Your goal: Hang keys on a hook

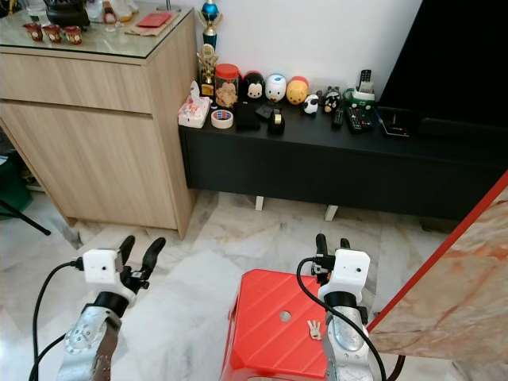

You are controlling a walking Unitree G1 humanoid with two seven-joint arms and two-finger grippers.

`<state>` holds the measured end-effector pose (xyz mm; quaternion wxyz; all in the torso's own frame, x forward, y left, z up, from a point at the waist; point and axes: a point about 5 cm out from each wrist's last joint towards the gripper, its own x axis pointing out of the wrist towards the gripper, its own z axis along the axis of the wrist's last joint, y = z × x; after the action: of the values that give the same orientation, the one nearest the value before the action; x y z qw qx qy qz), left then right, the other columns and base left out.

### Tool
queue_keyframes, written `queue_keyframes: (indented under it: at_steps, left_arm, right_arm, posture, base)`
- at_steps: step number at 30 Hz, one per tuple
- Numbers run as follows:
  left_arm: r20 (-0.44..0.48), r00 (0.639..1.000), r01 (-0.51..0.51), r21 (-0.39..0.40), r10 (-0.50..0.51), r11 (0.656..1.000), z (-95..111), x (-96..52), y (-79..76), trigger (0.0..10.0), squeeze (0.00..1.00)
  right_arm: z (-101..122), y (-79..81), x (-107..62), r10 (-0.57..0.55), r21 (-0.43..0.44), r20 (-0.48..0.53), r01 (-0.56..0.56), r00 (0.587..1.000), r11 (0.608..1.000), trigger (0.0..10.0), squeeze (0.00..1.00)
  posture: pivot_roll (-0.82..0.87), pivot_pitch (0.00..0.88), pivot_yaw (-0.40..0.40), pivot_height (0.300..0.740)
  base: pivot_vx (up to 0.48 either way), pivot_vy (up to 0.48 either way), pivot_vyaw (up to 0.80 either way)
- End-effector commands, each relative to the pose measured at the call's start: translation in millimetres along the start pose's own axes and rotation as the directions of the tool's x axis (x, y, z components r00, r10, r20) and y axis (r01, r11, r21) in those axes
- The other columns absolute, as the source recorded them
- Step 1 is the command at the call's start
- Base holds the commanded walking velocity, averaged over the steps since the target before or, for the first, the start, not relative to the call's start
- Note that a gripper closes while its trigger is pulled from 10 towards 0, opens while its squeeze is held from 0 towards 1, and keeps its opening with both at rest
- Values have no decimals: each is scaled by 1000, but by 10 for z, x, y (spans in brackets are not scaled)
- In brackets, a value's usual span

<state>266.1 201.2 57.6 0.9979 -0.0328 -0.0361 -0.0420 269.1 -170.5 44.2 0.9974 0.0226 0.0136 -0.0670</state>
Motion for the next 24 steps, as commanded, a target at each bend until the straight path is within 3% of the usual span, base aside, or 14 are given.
queue_keyframes:
  at_steps: [1,3,17,24]
  left_arm:
    - [-4,1000,10,1,-10,1000,7,-6,-30,10000,0]
    - [2,1000,9,-7,-9,1000,30,8,-54,10000,0]
    - [-40,999,19,5,-19,1000,22,1,-61,10000,0]
    - [-63,998,22,5,-22,1000,6,-11,-75,10000,0]
  right_arm:
    - [-8,-44,-9,-26,16,-15,26,1000,1000,10000,0]
    - [-1,-40,36,-40,50,-34,42,999,998,10000,0]
    - [7,-32,54,-25,28,-56,27,998,999,10000,0]
    - [26,-14,66,-5,39,-42,6,999,999,10000,0]
  posture:
    - [25,1,-108,740]
    - [27,8,-107,726]
    - [34,12,-104,651]
    - [41,11,-104,651]
  base:
    - [0,0,0]
    - [0,0,0]
    - [0,0,0]
    - [0,0,0]
